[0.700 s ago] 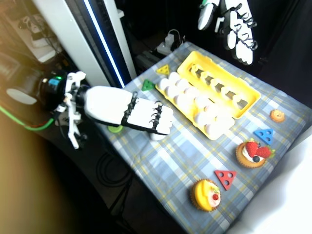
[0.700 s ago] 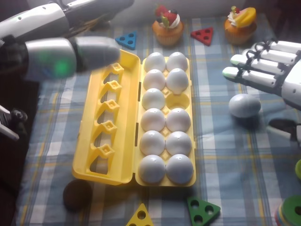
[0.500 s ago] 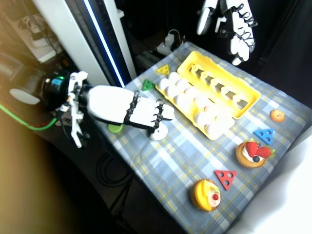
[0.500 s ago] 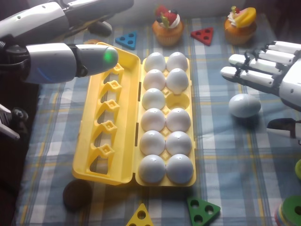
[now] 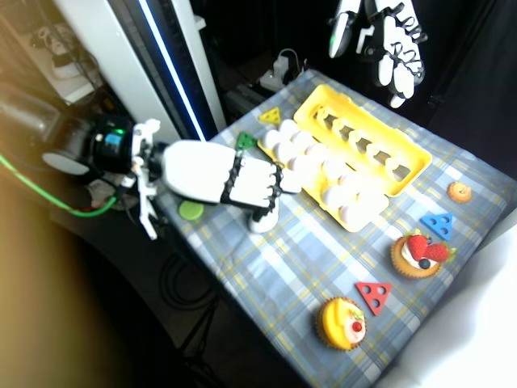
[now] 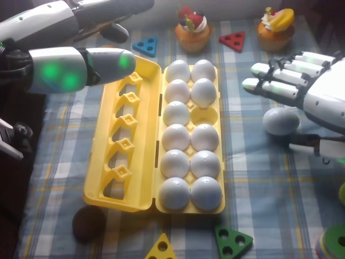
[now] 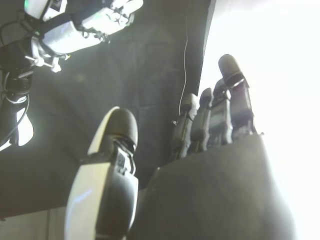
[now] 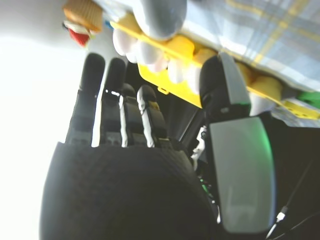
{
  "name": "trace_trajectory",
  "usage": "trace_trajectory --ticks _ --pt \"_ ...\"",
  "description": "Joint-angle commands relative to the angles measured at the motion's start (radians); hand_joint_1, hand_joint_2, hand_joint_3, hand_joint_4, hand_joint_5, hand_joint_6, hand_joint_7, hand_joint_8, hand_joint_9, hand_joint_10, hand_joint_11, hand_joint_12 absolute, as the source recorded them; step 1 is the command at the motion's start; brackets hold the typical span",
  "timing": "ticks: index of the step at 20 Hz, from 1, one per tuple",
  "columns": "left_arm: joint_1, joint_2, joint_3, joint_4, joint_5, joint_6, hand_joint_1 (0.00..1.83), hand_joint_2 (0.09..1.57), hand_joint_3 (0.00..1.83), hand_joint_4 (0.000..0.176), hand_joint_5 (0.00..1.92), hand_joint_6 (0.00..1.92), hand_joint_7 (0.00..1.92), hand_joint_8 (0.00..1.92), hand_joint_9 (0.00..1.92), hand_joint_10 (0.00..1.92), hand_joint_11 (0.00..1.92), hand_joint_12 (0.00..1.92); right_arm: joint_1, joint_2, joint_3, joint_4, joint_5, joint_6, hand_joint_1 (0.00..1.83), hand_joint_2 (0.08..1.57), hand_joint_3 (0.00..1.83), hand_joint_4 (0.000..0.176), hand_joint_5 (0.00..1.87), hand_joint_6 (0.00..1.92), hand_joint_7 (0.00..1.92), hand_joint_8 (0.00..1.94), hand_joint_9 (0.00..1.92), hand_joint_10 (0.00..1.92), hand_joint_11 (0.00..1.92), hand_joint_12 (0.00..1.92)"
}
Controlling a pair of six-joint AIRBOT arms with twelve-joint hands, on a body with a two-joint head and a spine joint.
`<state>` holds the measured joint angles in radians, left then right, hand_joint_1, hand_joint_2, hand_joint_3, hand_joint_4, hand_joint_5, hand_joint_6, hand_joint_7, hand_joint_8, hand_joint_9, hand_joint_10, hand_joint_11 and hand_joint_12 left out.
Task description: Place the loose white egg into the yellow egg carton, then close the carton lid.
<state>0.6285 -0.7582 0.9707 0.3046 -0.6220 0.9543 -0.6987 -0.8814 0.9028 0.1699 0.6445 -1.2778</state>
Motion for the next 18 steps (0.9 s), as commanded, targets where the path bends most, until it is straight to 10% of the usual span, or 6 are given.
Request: trace_trajectory --ticks 1,6,9,11,15,18 --pt "-0.010 0.001 -0.004 -0.031 -0.127 -0.005 0.39 1.35 0.00 0.017 0.10 0.00 0.01 0.00 0.00 0.00 0.00 0.73 0.005 -0.004 0.007 0.003 0.101 -0.001 0.98 1.21 0.00 0.000 0.12 0.16 0.06 0.90 0.04 1.38 0.04 1.88" --pt "0.000 0.005 -0.005 -0.040 -0.136 -0.005 0.48 1.36 0.00 0.011 0.12 0.01 0.03 0.00 0.00 0.00 0.00 0.46 0.005 -0.024 0.036 0.028 0.076 -0.001 0.95 1.16 0.00 0.000 0.01 0.17 0.08 0.37 0.00 0.96 0.00 1.66" --pt "0.005 0.008 -0.008 -0.043 -0.141 -0.005 0.46 1.37 0.00 0.026 0.09 0.00 0.02 0.00 0.00 0.00 0.00 0.38 0.005 -0.010 0.024 0.027 0.077 -0.001 0.84 1.15 0.00 0.000 0.00 0.00 0.00 0.01 0.00 0.03 0.00 0.75" --pt "0.011 0.012 -0.010 -0.046 -0.146 -0.005 0.46 1.36 0.00 0.040 0.09 0.00 0.02 0.00 0.00 0.00 0.00 0.27 0.005 0.000 0.013 0.020 0.079 -0.001 0.83 1.13 0.00 0.000 0.00 0.00 0.00 0.00 0.00 0.00 0.00 0.65" --pt "0.017 0.016 -0.012 -0.054 -0.155 -0.005 0.39 1.34 0.00 0.033 0.12 0.00 0.07 0.00 0.04 0.01 0.00 0.82 0.004 0.008 0.006 0.012 0.083 -0.002 0.86 1.12 0.00 0.000 0.00 0.00 0.00 0.00 0.00 0.00 0.00 0.58" --pt "0.017 0.015 -0.012 -0.054 -0.157 -0.005 0.39 1.35 0.00 0.033 0.11 0.00 0.05 0.00 0.01 0.00 0.00 0.71 0.004 -0.003 0.017 0.013 0.079 -0.002 0.85 1.15 0.00 0.000 0.00 0.00 0.00 0.00 0.00 0.00 0.00 0.46"
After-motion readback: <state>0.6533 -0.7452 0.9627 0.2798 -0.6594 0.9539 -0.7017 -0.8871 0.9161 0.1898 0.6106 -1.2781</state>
